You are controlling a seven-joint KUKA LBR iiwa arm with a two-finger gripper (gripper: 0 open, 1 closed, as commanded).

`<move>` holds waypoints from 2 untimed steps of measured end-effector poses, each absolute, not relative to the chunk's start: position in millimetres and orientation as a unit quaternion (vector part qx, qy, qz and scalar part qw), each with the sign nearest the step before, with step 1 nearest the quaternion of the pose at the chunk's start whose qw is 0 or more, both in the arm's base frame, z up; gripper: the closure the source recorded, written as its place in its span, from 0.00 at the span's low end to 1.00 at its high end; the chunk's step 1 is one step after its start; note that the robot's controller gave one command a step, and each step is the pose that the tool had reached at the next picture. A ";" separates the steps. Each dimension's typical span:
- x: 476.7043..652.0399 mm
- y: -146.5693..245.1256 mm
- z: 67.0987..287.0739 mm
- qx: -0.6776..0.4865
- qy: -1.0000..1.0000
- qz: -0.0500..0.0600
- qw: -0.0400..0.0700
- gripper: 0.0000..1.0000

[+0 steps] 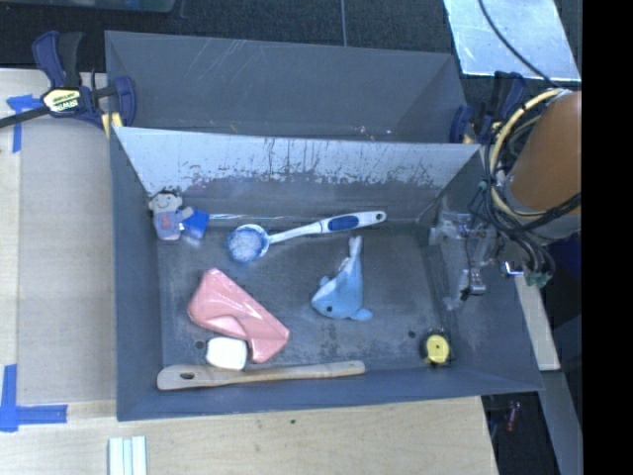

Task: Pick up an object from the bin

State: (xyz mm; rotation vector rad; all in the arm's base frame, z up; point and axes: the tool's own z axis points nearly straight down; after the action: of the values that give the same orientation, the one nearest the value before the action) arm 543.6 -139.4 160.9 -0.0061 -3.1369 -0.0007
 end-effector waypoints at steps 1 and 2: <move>545.6 -138.6 165.8 0.000 -1.000 0.001 -0.002 0.00; 571.6 -78.5 67.9 0.250 -0.968 -0.001 0.000 0.00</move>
Offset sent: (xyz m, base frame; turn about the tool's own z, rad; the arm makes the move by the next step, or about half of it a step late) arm 0.0281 0.0590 -0.0909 -0.5071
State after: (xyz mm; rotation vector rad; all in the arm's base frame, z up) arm 571.6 -78.5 67.9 0.7837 -3.0415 -0.0041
